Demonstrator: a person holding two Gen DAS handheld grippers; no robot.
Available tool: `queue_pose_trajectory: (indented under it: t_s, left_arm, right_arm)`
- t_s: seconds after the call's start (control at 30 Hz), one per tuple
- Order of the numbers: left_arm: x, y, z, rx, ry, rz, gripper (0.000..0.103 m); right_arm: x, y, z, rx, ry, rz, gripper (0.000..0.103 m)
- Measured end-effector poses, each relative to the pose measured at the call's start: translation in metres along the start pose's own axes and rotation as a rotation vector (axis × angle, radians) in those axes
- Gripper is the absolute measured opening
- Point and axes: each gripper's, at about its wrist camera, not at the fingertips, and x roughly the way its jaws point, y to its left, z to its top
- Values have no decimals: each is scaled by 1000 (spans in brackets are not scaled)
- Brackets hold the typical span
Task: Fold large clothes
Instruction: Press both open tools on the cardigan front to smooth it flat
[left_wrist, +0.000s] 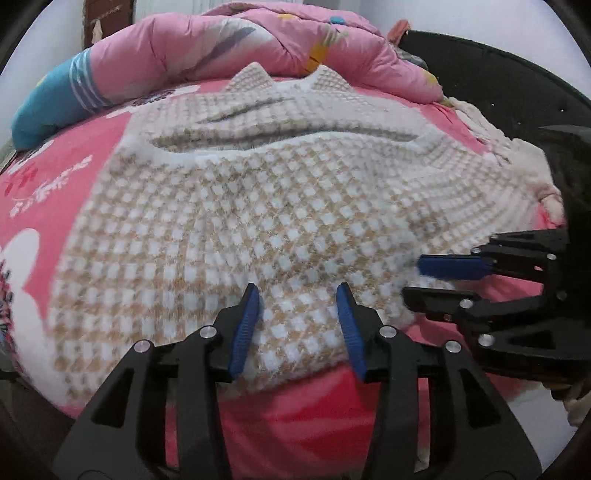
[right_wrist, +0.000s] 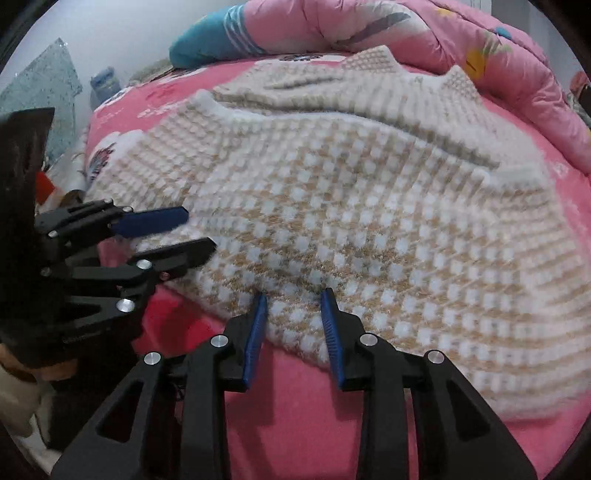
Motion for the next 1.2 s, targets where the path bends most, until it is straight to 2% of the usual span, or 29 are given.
queue_pose_trajectory:
  t_s: [0.13,0.2,0.23,0.3,0.33,0.37,0.43,0.5,0.57,0.6,0.63,0.67,0.7,0.73,0.8,0.83,0.87,0.93,1.0,1.03,1.07,1.1,1.17,1.2]
  left_arm:
    - [-34,8,10,-55,-51,-24,43]
    - [-46,11,8,-45,-97,21,44]
    - [-40,13,9,-47,-79,46,45]
    - [-12,23,6,-79,6,80,47]
    - [-8,23,2,-83,-5,79,48]
    - [-8,20,0,-65,-23,94,48]
    - [-19,17,2,-54,-32,109,47]
    - [-37,22,6,-88,-59,81,47]
    - [-53,36,5,-101,-98,141,47]
    - [-51,42,3,-107,-89,168,49]
    - [-41,55,-1,-132,-43,206,49]
    - [-29,67,-3,-165,-15,183,50]
    - [-29,75,-7,-201,-41,140,50]
    - [-30,75,-5,-207,-48,135,50]
    - [-38,74,0,-219,-53,132,49]
    - [-45,76,1,-232,-69,118,49]
    - [-51,77,3,-241,-91,117,49]
    - [-61,82,0,-240,-118,161,52]
    - [-47,93,-4,-249,-60,165,52]
    - [-38,97,-5,-248,-45,162,52]
    - [-38,96,-6,-241,-52,166,52]
    - [-39,94,-4,-240,-56,172,52]
    - [-46,89,4,-256,-60,180,53]
    - [-51,86,7,-260,-67,180,55]
  right_arm:
    - [-42,-13,5,82,-10,49,29]
    - [-65,-17,2,78,-77,-26,29]
    - [-65,-18,2,79,-83,-57,29]
    - [-39,-27,-2,93,-35,-78,30]
    - [-15,-32,-6,94,-7,-79,31]
    - [-4,-35,-9,96,-17,-75,31]
    - [-17,-38,-5,114,-18,-54,31]
    - [-38,-44,-4,151,-23,-34,31]
    - [-66,-54,-10,136,-78,-116,31]
    - [-68,-61,-15,136,-75,-183,31]
    - [-62,-70,-20,152,-53,-210,31]
    - [-46,-86,-29,188,-14,-205,31]
    - [-30,-96,-39,216,-6,-157,31]
    - [-26,-96,-41,209,-13,-160,31]
    - [-36,-77,-35,116,-10,-250,31]
    - [-41,-72,-32,98,-10,-265,31]
    - [-51,-73,-31,104,-17,-252,31]
    - [-73,-89,-32,176,-67,-240,31]
    - [-78,-112,-38,265,-82,-290,31]
    - [-72,-130,-45,331,-65,-261,31]
    - [-59,-144,-53,389,-49,-190,31]
    - [-51,-147,-56,405,-48,-171,31]
    - [-56,-136,-46,355,-44,-231,33]
    - [-60,-127,-39,339,-45,-255,39]
